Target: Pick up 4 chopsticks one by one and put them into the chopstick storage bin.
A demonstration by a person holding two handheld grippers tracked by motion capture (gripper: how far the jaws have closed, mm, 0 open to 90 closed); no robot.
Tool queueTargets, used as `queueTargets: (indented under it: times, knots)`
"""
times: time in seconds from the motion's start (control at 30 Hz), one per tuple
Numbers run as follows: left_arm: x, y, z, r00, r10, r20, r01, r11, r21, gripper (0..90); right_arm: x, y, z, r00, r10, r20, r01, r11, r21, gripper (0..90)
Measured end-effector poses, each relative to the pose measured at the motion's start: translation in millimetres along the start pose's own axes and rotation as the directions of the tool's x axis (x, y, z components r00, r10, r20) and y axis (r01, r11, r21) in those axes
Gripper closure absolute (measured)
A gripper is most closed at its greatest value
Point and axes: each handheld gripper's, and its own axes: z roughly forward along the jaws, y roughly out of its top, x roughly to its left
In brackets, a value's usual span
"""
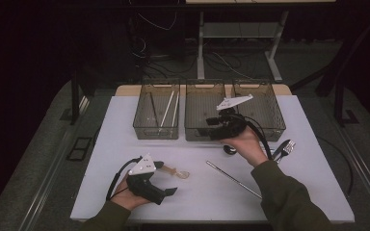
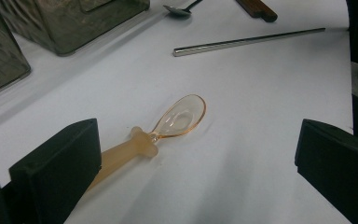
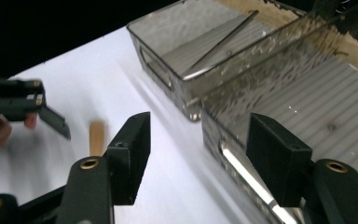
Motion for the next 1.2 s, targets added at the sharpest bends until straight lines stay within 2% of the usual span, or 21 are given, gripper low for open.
queueTargets:
  times: [0.2, 0.43, 0.63, 0.87, 1.03, 1.2]
  knots:
    - [1.2, -1.0, -0.3, 0.9999, -0.01, 0.005, 0.01, 0.9999, -0.006, 0.0, -0.1, -20.4, -14.9, 1.0, -0.006, 0.003, 0.006, 1.0, 0.015, 39.7]
    - [5.8, -3.4, -0.1, 0.9999, -0.004, 0.01, 0.004, 1.0, -0.006, 0.0, -1.3, -45.9, -31.2, 1.0, 0.0, 0.003, 0.0, 1.0, 0.007, 39.4]
    - [8.2, -4.4, 0.7, 0.9999, -0.013, 0.004, 0.013, 0.9999, -0.001, 0.0, 2.7, -61.7, -41.4, 0.9998, -0.022, 0.003, 0.022, 0.999, 0.049, 39.2]
    - [7.7, -4.0, -0.8, 0.9999, -0.014, 0.003, 0.014, 0.9999, -0.002, 0.0, 6.7, -81.4, -53.1, 0.9997, -0.022, 0.009, 0.021, 0.996, 0.09, 39.8]
    - [6.5, -4.0, -0.2, 0.9998, -0.019, 0.003, 0.019, 0.9998, -0.001, 0.0, 12.9, -97.1, -61.1, 0.9995, -0.028, 0.015, 0.026, 0.989, 0.145, 43.5]
    - [6.5, -3.6, -0.3, 1.0, -0.008, 0.005, 0.007, 0.9999, 0.009, 0.0, 18.0, -110.0, -64.6, 0.9986, -0.04, 0.034, 0.031, 0.972, 0.234, 50.2]
